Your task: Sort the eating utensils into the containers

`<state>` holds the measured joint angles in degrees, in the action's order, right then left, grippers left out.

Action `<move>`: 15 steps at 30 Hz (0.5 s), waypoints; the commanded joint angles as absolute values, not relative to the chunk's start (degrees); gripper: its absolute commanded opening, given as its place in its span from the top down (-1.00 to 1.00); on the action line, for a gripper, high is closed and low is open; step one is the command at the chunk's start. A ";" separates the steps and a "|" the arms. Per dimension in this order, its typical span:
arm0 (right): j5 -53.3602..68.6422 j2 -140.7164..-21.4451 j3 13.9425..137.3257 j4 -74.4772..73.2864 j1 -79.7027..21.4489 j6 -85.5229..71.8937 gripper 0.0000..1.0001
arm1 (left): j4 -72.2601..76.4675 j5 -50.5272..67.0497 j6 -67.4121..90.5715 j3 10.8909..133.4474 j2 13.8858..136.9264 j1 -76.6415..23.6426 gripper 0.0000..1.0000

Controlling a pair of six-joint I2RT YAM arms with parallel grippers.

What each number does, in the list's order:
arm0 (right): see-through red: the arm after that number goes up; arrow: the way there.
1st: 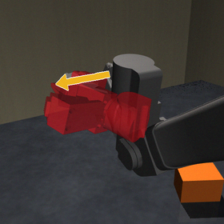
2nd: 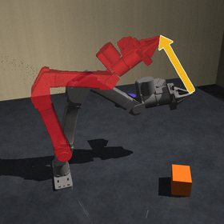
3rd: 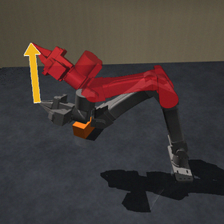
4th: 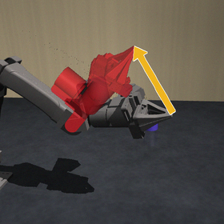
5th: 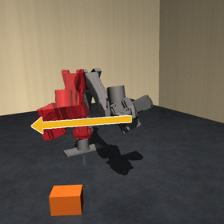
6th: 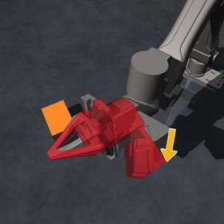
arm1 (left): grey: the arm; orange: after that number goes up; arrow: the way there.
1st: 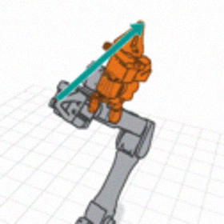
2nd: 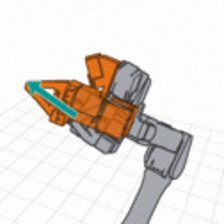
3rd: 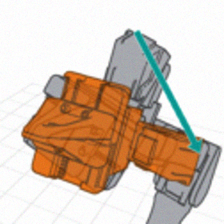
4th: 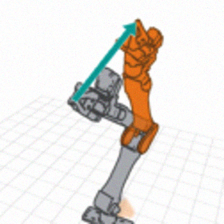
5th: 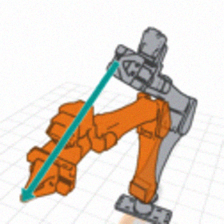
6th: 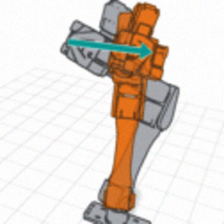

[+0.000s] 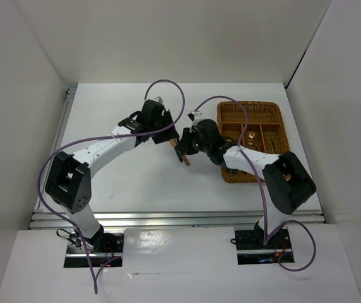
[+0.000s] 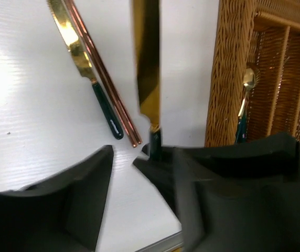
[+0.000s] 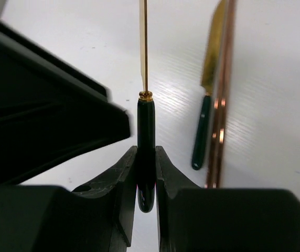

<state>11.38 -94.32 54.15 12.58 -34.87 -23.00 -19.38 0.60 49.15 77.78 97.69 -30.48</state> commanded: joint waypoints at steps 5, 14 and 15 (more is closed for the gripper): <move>-5.96 -82.39 57.40 -1.29 -34.64 -18.64 0.92 | -23.38 -5.01 42.72 82.18 88.42 -28.39 -0.54; -24.50 -65.66 52.91 -13.68 -25.95 -18.11 0.92 | -25.84 -6.06 37.35 81.48 88.24 -23.64 -0.59; -28.70 -65.13 52.91 -15.45 -24.88 -18.11 0.92 | -25.32 -4.85 37.35 80.95 88.24 -22.69 -0.59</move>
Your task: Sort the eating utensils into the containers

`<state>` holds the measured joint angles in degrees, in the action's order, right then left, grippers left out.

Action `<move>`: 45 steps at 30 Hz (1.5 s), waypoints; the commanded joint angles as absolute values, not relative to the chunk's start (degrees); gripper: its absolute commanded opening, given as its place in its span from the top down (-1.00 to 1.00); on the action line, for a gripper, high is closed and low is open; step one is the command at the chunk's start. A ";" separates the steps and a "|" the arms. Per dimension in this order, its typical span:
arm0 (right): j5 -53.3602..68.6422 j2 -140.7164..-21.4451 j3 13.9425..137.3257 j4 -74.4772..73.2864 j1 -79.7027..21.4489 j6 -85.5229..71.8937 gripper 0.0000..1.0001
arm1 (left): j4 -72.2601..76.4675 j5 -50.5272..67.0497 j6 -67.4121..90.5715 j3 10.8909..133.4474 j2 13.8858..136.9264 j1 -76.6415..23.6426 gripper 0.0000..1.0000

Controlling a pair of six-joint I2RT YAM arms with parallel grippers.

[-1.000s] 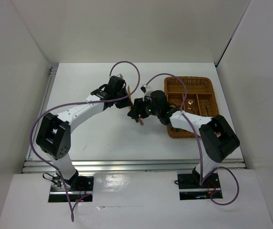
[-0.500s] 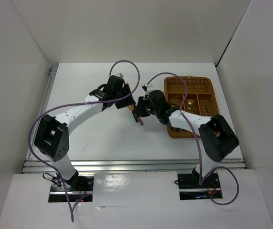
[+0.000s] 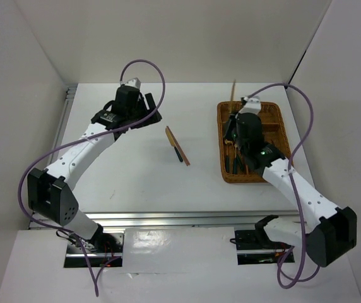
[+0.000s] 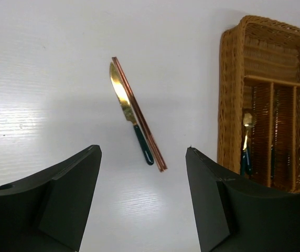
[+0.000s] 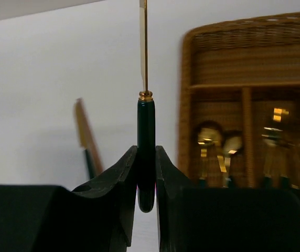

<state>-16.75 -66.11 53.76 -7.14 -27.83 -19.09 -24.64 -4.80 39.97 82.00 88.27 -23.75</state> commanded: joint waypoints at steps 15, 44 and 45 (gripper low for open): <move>-48.25 -83.30 62.75 -47.02 -9.14 -29.10 0.92 | -26.98 -1.14 34.46 80.42 92.55 -21.53 -0.62; -29.64 -78.16 64.95 -36.40 -6.77 -16.36 -0.41 | -26.28 3.60 34.98 80.07 99.76 -18.72 -0.60; -27.44 -73.44 63.65 -33.52 -6.77 -15.56 -0.44 | -25.58 4.21 34.98 80.07 99.76 -18.72 -0.60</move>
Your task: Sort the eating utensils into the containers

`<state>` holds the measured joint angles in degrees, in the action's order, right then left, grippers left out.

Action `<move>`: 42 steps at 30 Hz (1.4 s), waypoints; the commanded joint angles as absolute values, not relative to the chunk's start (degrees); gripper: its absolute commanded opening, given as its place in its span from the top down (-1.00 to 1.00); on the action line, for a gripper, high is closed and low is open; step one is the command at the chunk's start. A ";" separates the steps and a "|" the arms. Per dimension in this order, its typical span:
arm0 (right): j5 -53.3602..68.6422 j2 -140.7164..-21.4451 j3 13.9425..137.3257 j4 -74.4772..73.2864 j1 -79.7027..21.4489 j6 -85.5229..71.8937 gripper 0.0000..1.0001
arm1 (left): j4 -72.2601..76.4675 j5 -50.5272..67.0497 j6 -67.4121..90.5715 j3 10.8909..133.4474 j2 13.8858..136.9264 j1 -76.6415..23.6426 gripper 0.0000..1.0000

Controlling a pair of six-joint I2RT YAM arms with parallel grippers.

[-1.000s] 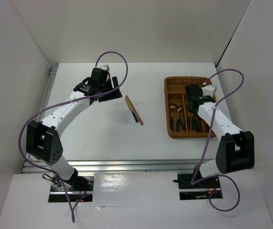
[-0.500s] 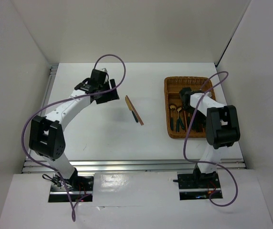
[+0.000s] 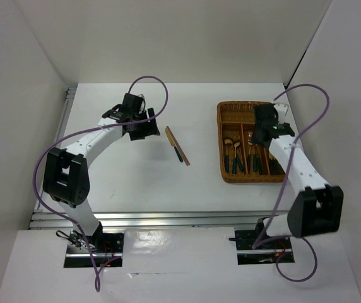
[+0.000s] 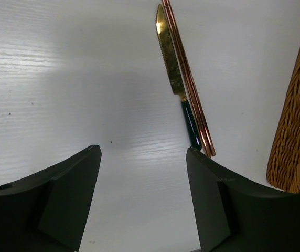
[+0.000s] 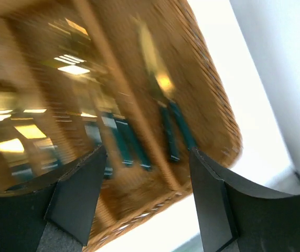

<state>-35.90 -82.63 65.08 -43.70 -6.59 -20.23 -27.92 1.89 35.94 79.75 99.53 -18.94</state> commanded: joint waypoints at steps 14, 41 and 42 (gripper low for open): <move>11.50 -53.18 40.79 -7.22 -6.77 -18.10 -0.54 | -23.29 -5.87 45.52 83.67 109.68 -29.53 -0.44; 22.06 -49.48 33.84 -1.23 -6.77 -18.63 -0.48 | -31.37 -11.78 53.79 93.78 124.72 -32.61 0.16; 22.06 -49.48 33.32 -1.23 -6.77 -18.63 -0.48 | -31.38 -11.78 53.79 93.78 125.33 -32.61 0.20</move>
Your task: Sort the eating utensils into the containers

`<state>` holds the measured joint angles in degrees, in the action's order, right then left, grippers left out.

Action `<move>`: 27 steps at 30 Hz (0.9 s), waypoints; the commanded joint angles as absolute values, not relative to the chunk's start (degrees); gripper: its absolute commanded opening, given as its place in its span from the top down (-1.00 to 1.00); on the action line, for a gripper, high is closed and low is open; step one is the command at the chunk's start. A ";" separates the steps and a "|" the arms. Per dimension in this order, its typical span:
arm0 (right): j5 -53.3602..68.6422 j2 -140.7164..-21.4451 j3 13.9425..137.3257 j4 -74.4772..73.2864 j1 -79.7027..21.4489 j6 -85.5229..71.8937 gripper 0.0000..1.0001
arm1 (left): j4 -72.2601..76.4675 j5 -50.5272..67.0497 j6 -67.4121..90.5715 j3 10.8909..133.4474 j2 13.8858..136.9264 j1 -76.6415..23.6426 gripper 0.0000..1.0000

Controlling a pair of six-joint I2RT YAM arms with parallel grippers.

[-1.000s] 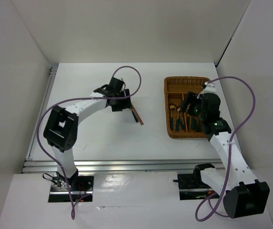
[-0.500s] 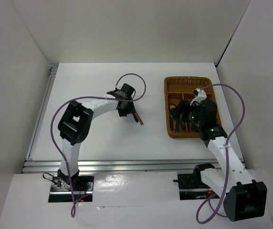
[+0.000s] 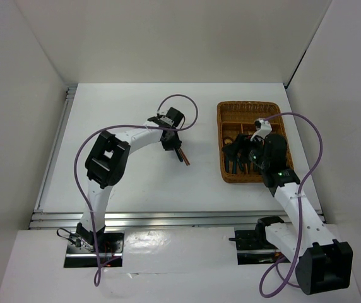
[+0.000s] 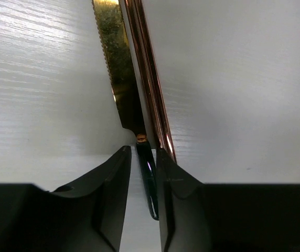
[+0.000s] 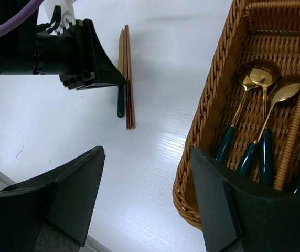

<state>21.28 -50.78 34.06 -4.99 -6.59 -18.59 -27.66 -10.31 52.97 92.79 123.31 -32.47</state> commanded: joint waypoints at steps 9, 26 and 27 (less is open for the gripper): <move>23.38 -51.15 32.78 0.44 -6.77 -19.69 -0.48 | -32.17 -13.44 53.17 90.88 124.72 -32.61 0.69; 23.91 -53.44 34.37 2.29 -7.82 -18.63 -0.50 | -41.48 -15.12 45.88 96.94 130.60 -32.61 0.49; 23.91 -53.44 34.37 2.29 -7.82 -18.63 -0.50 | -41.48 -15.12 45.88 96.94 131.13 -32.61 0.56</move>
<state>24.23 -54.15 33.08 -1.06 -7.38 -19.64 -35.77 -14.52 47.79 99.85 127.22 -32.62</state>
